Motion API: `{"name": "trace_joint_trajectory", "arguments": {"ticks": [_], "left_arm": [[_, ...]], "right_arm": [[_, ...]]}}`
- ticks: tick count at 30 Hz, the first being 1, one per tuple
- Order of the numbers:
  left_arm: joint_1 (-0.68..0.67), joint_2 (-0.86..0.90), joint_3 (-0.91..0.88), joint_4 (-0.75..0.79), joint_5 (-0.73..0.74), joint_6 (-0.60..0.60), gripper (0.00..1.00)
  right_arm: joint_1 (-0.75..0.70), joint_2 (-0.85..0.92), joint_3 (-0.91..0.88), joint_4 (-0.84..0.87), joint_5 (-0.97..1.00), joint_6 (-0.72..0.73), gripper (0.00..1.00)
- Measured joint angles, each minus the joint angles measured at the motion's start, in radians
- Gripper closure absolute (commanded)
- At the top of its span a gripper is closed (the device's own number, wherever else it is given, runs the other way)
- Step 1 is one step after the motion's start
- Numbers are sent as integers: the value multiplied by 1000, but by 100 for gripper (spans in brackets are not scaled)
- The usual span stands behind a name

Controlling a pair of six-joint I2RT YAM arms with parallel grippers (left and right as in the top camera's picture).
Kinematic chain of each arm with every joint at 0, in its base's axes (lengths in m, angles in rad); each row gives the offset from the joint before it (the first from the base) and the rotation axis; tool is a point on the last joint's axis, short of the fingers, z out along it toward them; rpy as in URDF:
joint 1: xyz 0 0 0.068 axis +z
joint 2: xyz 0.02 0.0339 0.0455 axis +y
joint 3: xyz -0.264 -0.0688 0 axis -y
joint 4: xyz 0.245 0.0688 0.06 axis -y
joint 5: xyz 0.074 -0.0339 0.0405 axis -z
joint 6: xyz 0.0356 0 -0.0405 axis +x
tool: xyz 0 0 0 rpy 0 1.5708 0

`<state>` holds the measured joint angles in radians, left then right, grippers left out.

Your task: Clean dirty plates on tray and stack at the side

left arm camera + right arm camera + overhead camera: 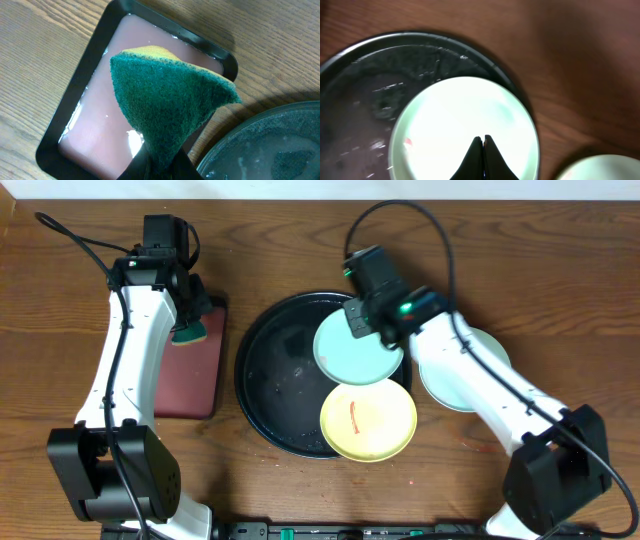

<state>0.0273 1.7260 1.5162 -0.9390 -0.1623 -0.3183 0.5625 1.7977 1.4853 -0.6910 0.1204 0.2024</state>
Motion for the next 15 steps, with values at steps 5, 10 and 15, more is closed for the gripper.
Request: {"name": "trace_joint_trajectory", "arguments": {"ticks": [5, 10, 15], "left_arm": [[0, 0, 0, 0, 0, 0, 93], [0, 0, 0, 0, 0, 0, 93], [0, 0, 0, 0, 0, 0, 93]], "right_arm": [[-104, 0, 0, -37, -215, 10, 95], [-171, 0, 0, -112, -290, 37, 71], [-185, 48, 4, -226, -306, 122, 50]]}}
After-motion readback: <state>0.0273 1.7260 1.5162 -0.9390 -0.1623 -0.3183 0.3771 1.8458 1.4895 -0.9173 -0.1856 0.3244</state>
